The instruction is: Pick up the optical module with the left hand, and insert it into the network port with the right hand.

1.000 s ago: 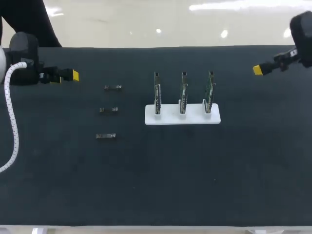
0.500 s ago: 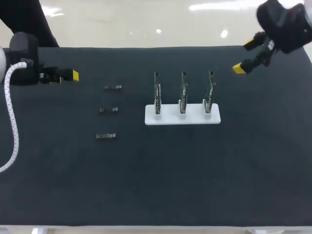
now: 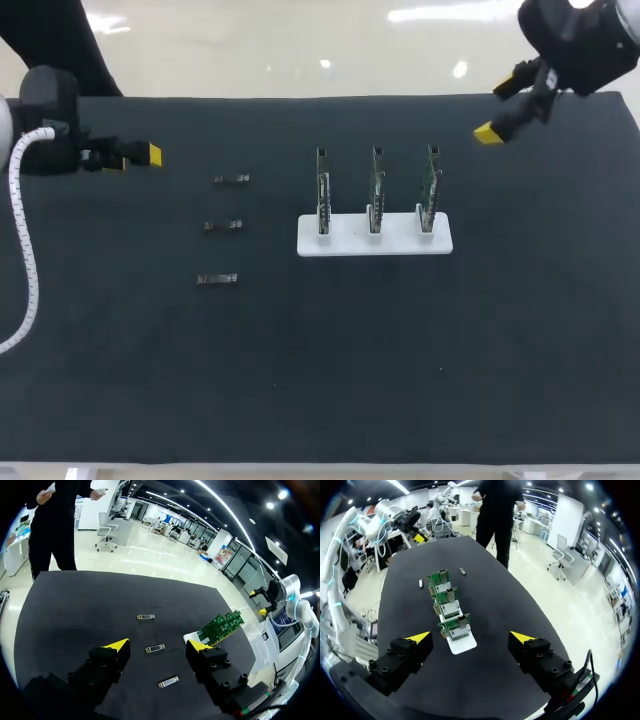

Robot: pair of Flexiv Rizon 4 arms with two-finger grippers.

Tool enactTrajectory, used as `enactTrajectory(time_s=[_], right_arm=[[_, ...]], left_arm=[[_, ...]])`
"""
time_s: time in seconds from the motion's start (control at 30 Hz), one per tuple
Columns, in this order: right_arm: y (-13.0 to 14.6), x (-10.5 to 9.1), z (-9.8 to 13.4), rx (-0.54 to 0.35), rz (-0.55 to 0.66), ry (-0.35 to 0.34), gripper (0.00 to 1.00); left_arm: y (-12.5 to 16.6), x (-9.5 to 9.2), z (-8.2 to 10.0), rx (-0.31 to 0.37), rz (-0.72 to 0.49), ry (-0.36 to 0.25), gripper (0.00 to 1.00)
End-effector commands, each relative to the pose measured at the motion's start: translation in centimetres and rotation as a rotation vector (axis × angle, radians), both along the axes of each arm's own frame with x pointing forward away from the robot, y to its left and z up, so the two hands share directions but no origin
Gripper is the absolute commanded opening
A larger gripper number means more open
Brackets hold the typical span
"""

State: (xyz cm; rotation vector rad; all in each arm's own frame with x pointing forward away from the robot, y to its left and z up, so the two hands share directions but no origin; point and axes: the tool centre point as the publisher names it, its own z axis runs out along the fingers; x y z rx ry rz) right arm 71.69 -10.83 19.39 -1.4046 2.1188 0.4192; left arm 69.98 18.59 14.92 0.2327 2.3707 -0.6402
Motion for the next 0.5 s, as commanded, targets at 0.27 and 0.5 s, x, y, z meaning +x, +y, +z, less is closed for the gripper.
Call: enactTrajectory(time_s=[0.27,0.5], right_arm=[[-1.0,2.6,2.0,-0.075,0.377,-0.013,1.00],[1.3,3.0,2.6,-0.032,0.399,0.029,1.00]], left_arm=[[-0.1,0.0,0.1,0.005,0.002,0.004,1.00],[-0.1,0.0,0.1,0.005,0.002,0.004,1.00]])
